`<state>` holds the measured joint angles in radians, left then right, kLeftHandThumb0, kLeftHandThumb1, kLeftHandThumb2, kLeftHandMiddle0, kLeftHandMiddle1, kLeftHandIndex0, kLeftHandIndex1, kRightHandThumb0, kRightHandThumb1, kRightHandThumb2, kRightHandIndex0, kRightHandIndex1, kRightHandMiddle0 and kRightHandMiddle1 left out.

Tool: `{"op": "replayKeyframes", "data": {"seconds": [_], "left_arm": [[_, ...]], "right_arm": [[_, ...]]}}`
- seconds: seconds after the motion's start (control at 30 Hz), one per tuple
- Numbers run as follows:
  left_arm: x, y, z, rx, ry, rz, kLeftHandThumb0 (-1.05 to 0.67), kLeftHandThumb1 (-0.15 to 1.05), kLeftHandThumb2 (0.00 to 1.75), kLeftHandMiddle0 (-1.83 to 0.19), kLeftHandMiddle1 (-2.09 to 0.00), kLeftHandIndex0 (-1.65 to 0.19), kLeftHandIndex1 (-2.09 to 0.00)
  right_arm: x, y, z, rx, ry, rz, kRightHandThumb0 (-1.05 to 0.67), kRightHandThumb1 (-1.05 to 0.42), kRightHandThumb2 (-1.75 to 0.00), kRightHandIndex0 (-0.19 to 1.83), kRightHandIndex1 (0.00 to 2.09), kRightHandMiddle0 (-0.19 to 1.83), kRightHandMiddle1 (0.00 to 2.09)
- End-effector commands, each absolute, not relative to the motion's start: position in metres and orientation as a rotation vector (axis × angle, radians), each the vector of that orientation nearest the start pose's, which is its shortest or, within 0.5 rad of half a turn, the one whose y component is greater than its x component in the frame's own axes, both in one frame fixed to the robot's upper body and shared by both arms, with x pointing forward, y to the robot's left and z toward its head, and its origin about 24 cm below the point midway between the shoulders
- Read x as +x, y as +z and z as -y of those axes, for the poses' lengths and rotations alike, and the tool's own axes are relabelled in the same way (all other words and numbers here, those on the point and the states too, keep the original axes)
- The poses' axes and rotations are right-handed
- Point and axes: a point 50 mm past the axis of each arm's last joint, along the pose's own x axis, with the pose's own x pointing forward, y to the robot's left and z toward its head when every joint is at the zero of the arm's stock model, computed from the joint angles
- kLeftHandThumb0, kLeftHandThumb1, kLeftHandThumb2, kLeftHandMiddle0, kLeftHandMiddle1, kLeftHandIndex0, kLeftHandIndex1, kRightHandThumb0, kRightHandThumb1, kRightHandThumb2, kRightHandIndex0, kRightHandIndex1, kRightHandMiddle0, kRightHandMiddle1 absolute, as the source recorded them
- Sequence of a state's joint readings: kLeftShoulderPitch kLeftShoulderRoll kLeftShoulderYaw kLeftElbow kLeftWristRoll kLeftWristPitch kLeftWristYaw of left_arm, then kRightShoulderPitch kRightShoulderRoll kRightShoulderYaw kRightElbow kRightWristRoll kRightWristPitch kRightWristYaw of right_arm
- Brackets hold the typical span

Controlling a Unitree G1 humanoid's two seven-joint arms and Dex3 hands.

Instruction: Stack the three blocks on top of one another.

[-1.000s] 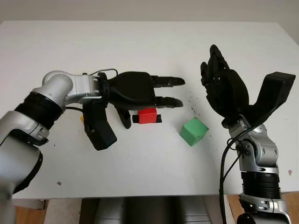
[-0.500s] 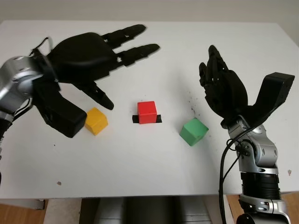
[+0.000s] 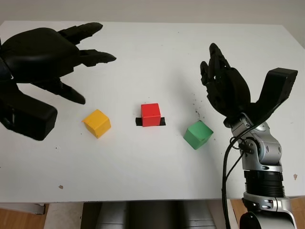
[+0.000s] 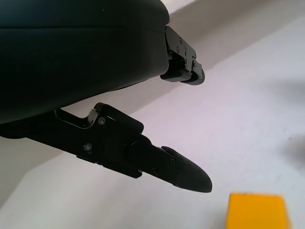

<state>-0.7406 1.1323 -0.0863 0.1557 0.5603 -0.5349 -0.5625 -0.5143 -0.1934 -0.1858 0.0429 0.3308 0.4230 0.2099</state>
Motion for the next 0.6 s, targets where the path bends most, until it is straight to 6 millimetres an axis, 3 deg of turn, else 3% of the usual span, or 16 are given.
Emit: {"op": "replayKeyframes", "data": {"seconds": [0.0,0.57], "left_arm": [[0.294,0.293,-0.245,1.98,-0.421,0.36,-0.63,0.88,0.03,0.15,-0.05,-0.25,-0.1],[0.292,0.267,-0.231,2.083,-0.488,0.335,-0.74,0.89,0.06,0.19,0.0,-0.21,-0.05]], "right_arm": [[0.337,0.156,0.175,0.162,0.242,0.092,-0.64,-1.05,-0.78,-0.19,0.0,-0.19,0.0],[0.335,0.154,0.18,0.182,0.229,0.079,-0.64,-1.05,-0.76,-0.19,0.0,-0.19,0.0]]}}
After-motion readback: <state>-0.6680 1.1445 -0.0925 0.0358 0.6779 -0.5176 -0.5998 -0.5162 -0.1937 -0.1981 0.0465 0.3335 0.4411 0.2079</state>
